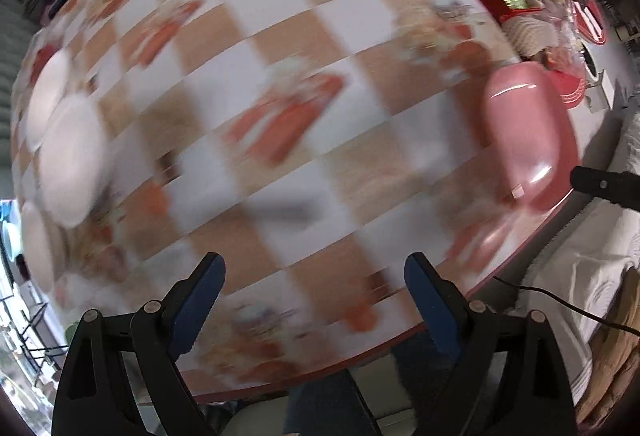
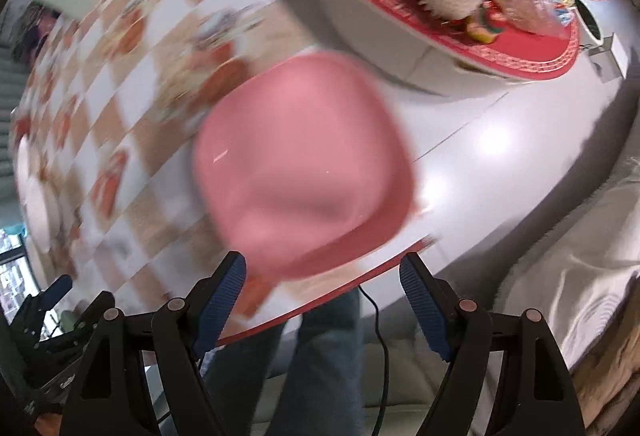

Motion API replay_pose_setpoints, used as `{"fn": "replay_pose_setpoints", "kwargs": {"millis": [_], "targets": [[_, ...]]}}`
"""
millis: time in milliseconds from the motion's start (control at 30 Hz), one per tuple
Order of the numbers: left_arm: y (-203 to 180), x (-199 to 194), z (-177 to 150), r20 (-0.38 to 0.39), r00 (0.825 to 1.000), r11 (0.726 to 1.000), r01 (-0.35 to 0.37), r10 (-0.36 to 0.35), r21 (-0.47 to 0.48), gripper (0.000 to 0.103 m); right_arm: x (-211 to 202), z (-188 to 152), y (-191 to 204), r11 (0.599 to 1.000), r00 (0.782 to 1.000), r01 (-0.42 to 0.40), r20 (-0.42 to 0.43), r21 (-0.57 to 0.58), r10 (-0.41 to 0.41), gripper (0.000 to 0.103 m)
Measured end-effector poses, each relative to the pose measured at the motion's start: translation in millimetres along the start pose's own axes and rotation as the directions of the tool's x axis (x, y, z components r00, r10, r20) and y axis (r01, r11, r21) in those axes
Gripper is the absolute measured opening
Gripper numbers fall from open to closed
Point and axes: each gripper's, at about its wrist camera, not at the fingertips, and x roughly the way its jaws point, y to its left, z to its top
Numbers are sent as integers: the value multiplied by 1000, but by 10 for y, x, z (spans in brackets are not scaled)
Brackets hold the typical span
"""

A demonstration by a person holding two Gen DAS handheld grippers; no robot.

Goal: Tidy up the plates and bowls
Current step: 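Move both grippers to the pink square plate and grasp its rim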

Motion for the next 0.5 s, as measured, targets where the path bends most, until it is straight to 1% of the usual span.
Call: {"fn": "replay_pose_setpoints", "kwargs": {"millis": [67, 100, 200, 233, 267, 333, 500], "targets": [[-187, 1, 101, -3, 1000, 1000, 8, -8, -2, 93, 34, 114, -104, 1000, 1000, 18, -3, -14, -18, 80], [-312, 10, 157, -2, 1000, 1000, 11, -11, -2, 93, 75, 121, -85, 1000, 1000, 26, -6, -18, -26, 80], [-544, 59, 247, -8, 1000, 1000, 26, -26, -2, 93, 106, 220, -212, 998, 999, 41, -8, -45, -41, 80], [-505, 92, 245, -14, 999, 999, 32, -32, -3, 93, 115, 252, -253, 997, 999, 46, -7, -55, -46, 80], [-557, 117, 257, -18, 999, 999, 38, -38, -6, 93, 143, 291, -258, 996, 999, 51, -7, -70, -52, 80], [-436, 175, 376, -35, 998, 999, 45, -46, -19, 93, 175, 328, -294, 994, 998, 53, -9, -94, -54, 80], [-626, 268, 465, -24, 999, 997, 47, -49, -56, 93, 296, 399, -276, 983, 996, 82, -1, -167, -84, 80]]}}
